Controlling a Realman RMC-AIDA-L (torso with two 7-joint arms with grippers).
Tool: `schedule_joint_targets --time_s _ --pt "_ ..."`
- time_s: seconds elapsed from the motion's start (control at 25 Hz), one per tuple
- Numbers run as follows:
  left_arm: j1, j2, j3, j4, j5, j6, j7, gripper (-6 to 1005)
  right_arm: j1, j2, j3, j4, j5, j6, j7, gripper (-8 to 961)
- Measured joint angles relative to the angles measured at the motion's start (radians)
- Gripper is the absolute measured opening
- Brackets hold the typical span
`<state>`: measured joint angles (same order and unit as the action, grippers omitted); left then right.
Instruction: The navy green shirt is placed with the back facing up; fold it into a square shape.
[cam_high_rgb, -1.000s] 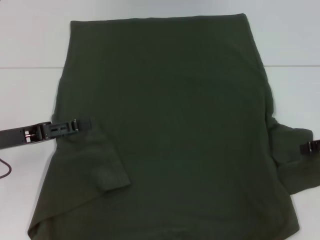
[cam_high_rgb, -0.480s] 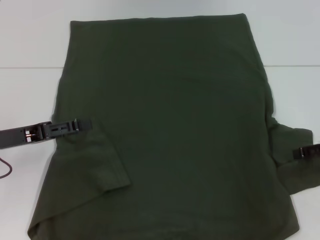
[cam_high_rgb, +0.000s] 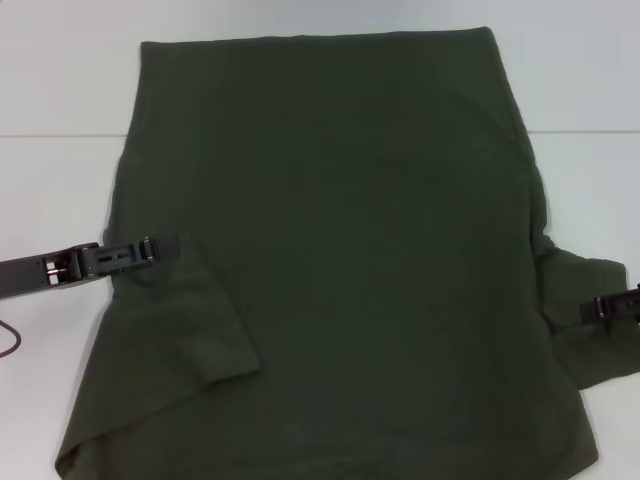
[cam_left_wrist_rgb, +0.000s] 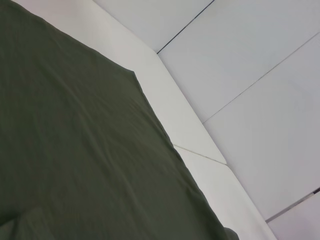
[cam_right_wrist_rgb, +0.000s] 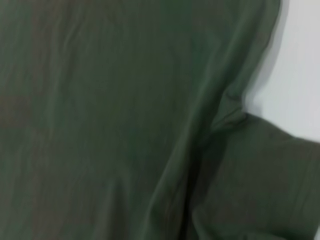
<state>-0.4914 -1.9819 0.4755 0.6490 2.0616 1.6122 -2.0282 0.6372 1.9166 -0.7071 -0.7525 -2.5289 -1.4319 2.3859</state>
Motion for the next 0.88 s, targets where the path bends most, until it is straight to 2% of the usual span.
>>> schedule_joint_targets --time_s 0.6,0.88 --pt "0.0 -0.003 0.0 -0.002 0.0 0.0 0.0 890 -0.001 0.008 0.007 -0.001 0.005 0.027 0.016 874" --pt "-0.002 -0.009 0.0 0.0 0.0 0.001 -0.001 891 0.011 0.027 -0.002 0.0 -0.003 0.066 0.007 864"
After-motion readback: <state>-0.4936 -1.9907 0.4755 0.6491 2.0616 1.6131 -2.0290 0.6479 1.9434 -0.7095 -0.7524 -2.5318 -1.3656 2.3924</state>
